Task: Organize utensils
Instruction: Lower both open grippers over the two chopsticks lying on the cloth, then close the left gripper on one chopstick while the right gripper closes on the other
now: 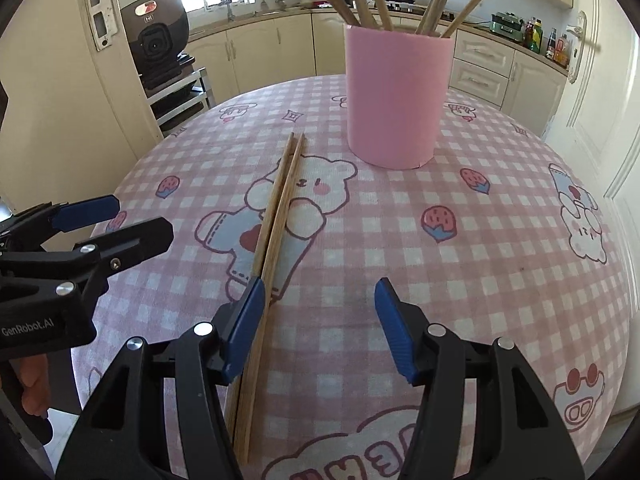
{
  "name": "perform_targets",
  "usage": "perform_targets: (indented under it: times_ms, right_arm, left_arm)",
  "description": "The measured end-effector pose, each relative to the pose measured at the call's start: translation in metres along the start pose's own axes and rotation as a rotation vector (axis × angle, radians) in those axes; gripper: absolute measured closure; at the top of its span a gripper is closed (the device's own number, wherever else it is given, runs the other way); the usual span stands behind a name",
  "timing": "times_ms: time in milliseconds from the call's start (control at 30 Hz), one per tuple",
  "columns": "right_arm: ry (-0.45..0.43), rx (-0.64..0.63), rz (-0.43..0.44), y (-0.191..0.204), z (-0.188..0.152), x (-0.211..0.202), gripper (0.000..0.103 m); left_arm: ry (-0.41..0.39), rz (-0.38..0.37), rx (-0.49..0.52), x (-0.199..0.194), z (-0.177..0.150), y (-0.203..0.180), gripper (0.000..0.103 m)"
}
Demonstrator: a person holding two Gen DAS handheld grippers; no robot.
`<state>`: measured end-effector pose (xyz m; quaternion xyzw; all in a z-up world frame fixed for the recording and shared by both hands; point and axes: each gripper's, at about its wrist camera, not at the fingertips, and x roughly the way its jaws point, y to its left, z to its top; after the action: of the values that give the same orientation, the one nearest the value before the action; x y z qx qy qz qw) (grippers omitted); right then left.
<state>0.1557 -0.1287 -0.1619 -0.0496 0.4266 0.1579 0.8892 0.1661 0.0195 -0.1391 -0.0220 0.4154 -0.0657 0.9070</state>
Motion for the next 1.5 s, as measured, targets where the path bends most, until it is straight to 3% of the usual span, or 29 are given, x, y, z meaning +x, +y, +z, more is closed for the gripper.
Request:
perform_targets:
  times_ms: [100, 267, 567, 733, 800, 1033, 1100, 1167, 1267, 1367, 1500]
  right_arm:
    - [0.012, 0.002, 0.022, 0.003, 0.001, 0.003, 0.049]
    - [0.018, -0.065, -0.032, 0.02, 0.002, 0.009, 0.049]
    - [0.021, -0.016, -0.08, -0.014, -0.002, 0.002, 0.049]
    - [0.018, -0.003, -0.088, -0.025, -0.002, -0.001, 0.049]
    - [0.019, 0.004, -0.083, -0.026, 0.0, 0.0, 0.049]
    - [0.043, -0.016, -0.07, -0.022, 0.019, 0.015, 0.049]
    - [0.056, -0.025, -0.061, -0.021, 0.027, 0.022, 0.049]
    - [0.069, -0.038, -0.056, -0.018, 0.036, 0.028, 0.049]
    - [0.089, -0.063, -0.045, -0.014, 0.048, 0.04, 0.05]
    - [0.103, -0.087, -0.031, -0.008, 0.06, 0.05, 0.056]
    - [0.127, -0.113, -0.011, 0.002, 0.075, 0.062, 0.065]
  left_arm:
    - [0.005, 0.007, 0.008, 0.002, -0.001, 0.0, 0.021]
    - [0.019, 0.013, -0.002, 0.005, -0.001, 0.003, 0.021]
    - [0.052, -0.008, 0.013, 0.021, 0.009, -0.011, 0.021]
    - [0.103, 0.057, 0.077, 0.043, 0.022, -0.029, 0.021]
    - [0.131, 0.05, 0.095, 0.054, 0.028, -0.033, 0.021]
    - [0.165, 0.089, 0.089, 0.085, 0.051, -0.026, 0.022]
    - [0.166, 0.074, 0.095, 0.088, 0.057, -0.025, 0.035]
    - [0.173, 0.05, 0.104, 0.089, 0.062, -0.023, 0.059]
    - [0.191, 0.028, 0.117, 0.089, 0.067, -0.018, 0.079]
    - [0.201, 0.006, 0.132, 0.089, 0.068, -0.01, 0.086]
    - [0.207, -0.01, 0.166, 0.087, 0.067, -0.004, 0.089]
